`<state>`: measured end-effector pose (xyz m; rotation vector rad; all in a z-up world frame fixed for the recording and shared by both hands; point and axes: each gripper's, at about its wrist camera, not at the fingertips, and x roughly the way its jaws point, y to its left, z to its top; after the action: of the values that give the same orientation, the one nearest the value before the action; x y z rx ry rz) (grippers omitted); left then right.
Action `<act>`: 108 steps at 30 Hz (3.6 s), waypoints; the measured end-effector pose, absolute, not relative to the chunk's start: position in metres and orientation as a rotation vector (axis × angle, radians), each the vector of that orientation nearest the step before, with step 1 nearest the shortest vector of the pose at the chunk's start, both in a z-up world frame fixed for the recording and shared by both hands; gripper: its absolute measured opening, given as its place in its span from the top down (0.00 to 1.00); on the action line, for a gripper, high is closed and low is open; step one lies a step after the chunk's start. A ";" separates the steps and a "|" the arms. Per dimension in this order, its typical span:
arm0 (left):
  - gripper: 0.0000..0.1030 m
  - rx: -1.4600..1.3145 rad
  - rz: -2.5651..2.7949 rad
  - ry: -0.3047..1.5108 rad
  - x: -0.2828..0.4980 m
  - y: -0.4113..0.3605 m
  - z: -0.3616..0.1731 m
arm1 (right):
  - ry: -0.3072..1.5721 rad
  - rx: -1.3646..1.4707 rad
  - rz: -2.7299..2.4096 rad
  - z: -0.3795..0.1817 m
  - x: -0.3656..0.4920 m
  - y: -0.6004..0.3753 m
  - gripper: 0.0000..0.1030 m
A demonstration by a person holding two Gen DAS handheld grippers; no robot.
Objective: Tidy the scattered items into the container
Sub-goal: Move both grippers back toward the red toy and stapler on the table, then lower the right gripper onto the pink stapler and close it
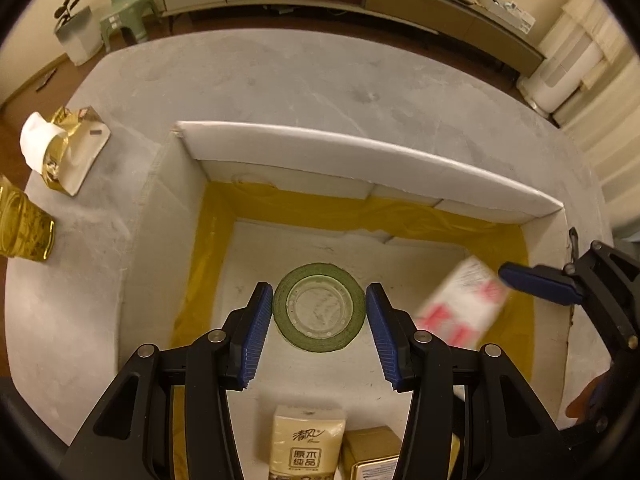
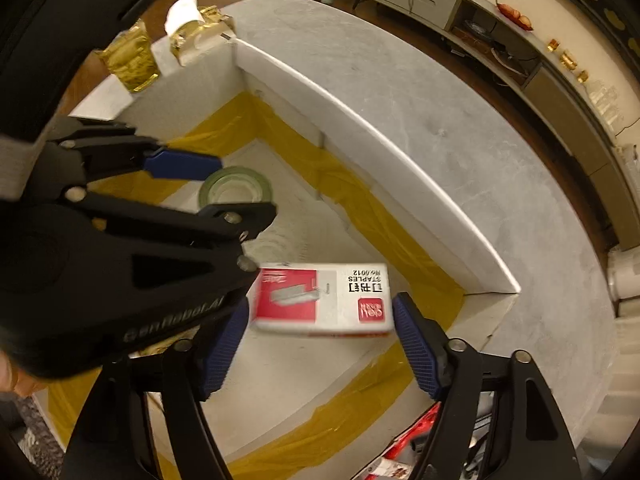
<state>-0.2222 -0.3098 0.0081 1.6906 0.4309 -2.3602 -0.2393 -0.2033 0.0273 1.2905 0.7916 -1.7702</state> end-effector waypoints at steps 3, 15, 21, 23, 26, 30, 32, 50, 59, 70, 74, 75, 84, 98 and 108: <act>0.46 1.696 -2.365 0.501 -0.214 -0.311 0.013 | 0.709 1.283 -1.768 0.037 -0.236 -0.186 0.23; 0.45 1.566 -2.439 0.607 -0.160 -0.275 0.050 | 0.268 1.065 -1.788 0.076 -0.172 -0.090 0.23; 0.45 1.405 -2.477 0.588 -0.121 -0.240 0.072 | 0.095 0.973 -1.815 0.080 -0.160 -0.051 0.23; 0.45 1.349 -2.499 0.565 -0.109 -0.225 0.081 | 0.055 0.963 -1.829 0.085 -0.161 -0.038 0.23; 0.45 1.286 -2.551 0.532 -0.095 -0.201 0.095 | -0.006 0.949 -1.850 0.092 -0.163 -0.018 0.23; 0.45 1.239 -2.599 0.468 -0.085 -0.172 0.108 | -0.055 0.950 -1.879 0.094 -0.165 0.000 0.23; 0.45 1.234 -2.619 0.410 -0.082 -0.154 0.111 | -0.079 0.960 -1.897 0.092 -0.167 0.008 0.23; 0.45 1.452 -2.713 0.143 -0.123 -0.032 0.062 | -0.227 1.119 -2.063 0.067 -0.216 0.096 0.31; 0.45 1.576 -2.656 0.121 -0.154 -0.024 0.005 | -0.176 1.321 -2.090 0.012 -0.242 0.087 0.41; 0.45 1.647 -2.619 0.276 -0.169 -0.047 -0.039 | -0.173 1.462 -2.111 -0.040 -0.269 0.068 0.51; 0.45 1.704 -2.614 0.349 -0.170 -0.053 -0.052 | -0.145 1.418 -2.141 -0.045 -0.273 0.060 0.51; 0.45 1.711 -2.622 0.364 -0.169 -0.054 -0.054 | -0.124 1.409 -2.143 -0.046 -0.273 0.058 0.51; 0.45 1.741 -2.746 0.441 -0.157 -0.049 -0.042 | 0.392 1.376 -2.097 -0.035 -0.257 0.059 0.85; 0.45 1.657 -2.764 0.509 -0.157 -0.055 -0.021 | 0.053 1.437 -2.111 -0.060 -0.248 0.093 0.57; 0.45 1.663 -2.843 0.390 -0.165 -0.025 -0.008 | 0.416 1.339 -2.109 -0.043 -0.225 0.117 0.58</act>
<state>-0.1655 -0.0255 -0.0076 1.6635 0.3901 -2.8425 -0.2254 0.1171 -0.0433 1.3393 0.4159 -2.1093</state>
